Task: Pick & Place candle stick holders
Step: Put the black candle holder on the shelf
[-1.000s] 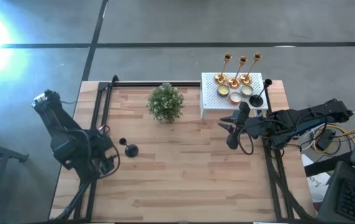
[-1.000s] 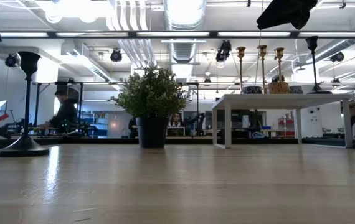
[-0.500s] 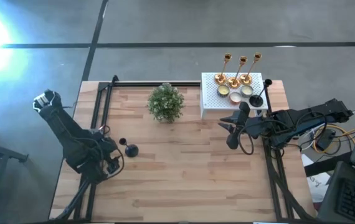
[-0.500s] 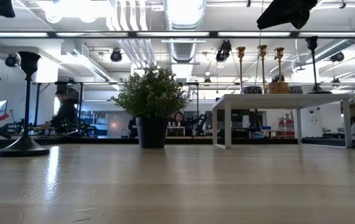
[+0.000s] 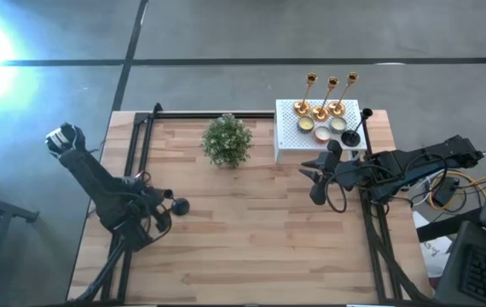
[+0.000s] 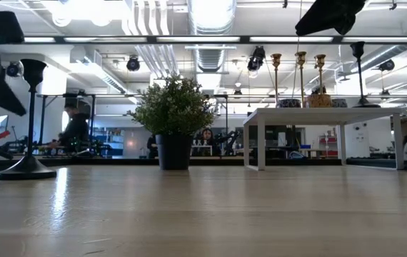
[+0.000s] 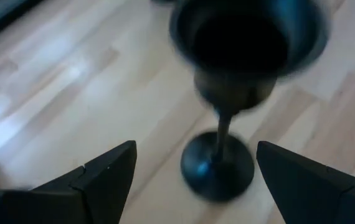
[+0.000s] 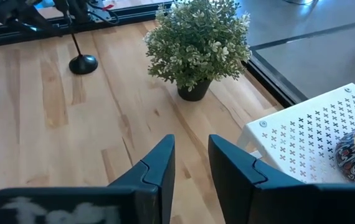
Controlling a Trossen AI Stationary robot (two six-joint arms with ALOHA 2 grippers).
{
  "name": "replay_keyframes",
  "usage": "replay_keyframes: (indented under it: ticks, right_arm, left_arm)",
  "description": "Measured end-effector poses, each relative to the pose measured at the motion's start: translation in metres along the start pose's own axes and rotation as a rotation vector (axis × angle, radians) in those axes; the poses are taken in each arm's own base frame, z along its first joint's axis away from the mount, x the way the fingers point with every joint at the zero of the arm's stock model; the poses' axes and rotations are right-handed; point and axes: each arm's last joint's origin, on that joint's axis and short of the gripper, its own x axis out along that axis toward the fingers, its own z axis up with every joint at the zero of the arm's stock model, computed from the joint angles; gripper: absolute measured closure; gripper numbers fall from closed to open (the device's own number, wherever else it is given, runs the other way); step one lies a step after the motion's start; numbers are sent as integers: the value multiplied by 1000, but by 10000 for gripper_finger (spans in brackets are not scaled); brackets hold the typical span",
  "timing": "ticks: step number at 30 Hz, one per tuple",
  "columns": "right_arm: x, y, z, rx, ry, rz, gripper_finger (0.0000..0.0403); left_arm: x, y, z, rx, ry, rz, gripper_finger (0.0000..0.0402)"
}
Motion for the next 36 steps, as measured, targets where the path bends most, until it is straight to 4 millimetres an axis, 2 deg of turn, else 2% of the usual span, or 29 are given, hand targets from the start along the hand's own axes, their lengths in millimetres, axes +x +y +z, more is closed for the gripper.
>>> replay_keyframes:
  ticks: [11, 14, 18, 23, 27, 28, 31, 36]
  right_arm:
    - [0, 0, 0, -17, 0, 0, 335]
    - [0, 0, 0, -19, 0, 0, 338]
    - [0, 0, 0, -19, 0, 0, 340]
    - [0, 0, 0, -19, 0, 0, 335]
    - [0, 0, 0, -19, 0, 0, 329]
    - [0, 0, 0, -21, 0, 0, 328]
    - [0, 0, 0, -25, 0, -1, 325]
    - [0, 0, 0, -45, 0, -1, 332]
  left_arm:
    - [24, 5, -15, -65, -172, -28, 68]
    - [30, 6, -19, -90, -195, -37, 82]
    - [33, 8, -21, -92, -210, -36, 134]
    - [31, 6, -19, -64, -210, -40, 246]
    - [20, 2, -7, -10, -209, -38, 361]
    - [16, 1, -2, -1, -214, -36, 379]
    - [2, -1, 16, 15, -239, -37, 385]
    - [-24, -7, 59, 38, -288, -55, 385]
